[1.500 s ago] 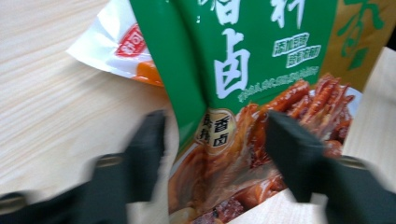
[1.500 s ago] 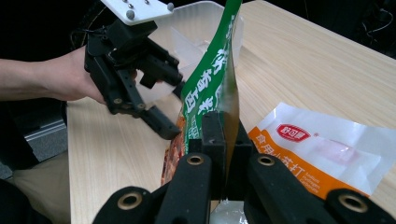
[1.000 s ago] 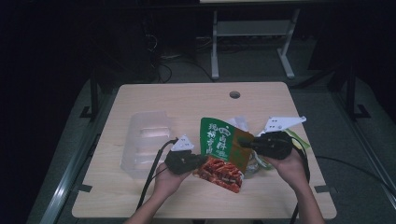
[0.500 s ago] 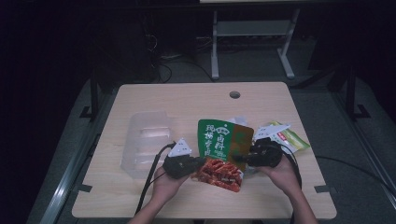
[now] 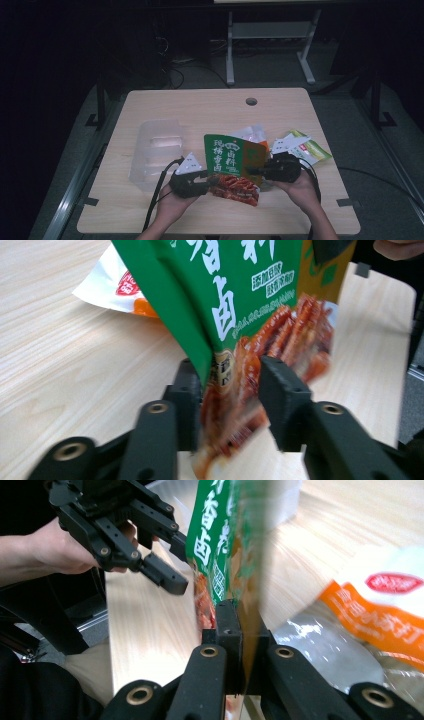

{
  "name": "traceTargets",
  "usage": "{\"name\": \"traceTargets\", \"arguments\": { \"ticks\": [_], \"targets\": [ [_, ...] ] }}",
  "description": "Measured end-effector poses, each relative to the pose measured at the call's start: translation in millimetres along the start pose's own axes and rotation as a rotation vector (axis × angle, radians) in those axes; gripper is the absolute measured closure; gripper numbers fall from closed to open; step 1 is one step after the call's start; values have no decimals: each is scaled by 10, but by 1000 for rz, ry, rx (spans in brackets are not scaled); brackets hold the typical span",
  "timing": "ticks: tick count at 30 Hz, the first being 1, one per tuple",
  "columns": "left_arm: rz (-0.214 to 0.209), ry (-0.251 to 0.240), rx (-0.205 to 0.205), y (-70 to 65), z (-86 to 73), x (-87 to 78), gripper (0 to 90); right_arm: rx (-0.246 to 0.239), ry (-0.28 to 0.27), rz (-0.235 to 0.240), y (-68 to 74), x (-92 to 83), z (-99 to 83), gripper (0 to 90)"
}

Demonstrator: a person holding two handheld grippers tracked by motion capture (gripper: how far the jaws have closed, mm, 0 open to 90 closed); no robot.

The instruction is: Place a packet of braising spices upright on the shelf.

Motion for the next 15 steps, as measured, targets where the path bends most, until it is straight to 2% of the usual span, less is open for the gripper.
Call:
{"name": "traceTargets", "arguments": {
  "ticks": [1, 5, 6, 9, 11, 15],
  "targets": [
    [7, 10, 17, -8, -10, -27, 565, -19, -6, -10, 46, -14, 19, 898],
    [44, 9, 43, -49, -61, -106, 470, -71, -25, -59, 170, -65, 104, 899],
    [37, 13, 52, -50, -86, -126, 465, -74, -32, -64, 178, -70, 118, 899],
    [31, 3, 37, -74, -177, -149, 404, -75, -61, -61, 201, -88, 178, 900],
    [5, -16, 21, -85, -222, -155, 378, -79, -73, -67, 215, -92, 228, 899],
    [-8, -8, 55, -116, -250, -139, 319, -96, -64, -83, 258, -78, 364, 899]
  ]
}}
Point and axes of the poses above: each handheld gripper's, and its own axes: x roughly forward along the jaws, z roughly out of its top, y roughly to its left, the point moved 3 cm from there along x, roughly forward along the jaws, and after that the axes turned 10 degrees about x, right-handed, at the moved point
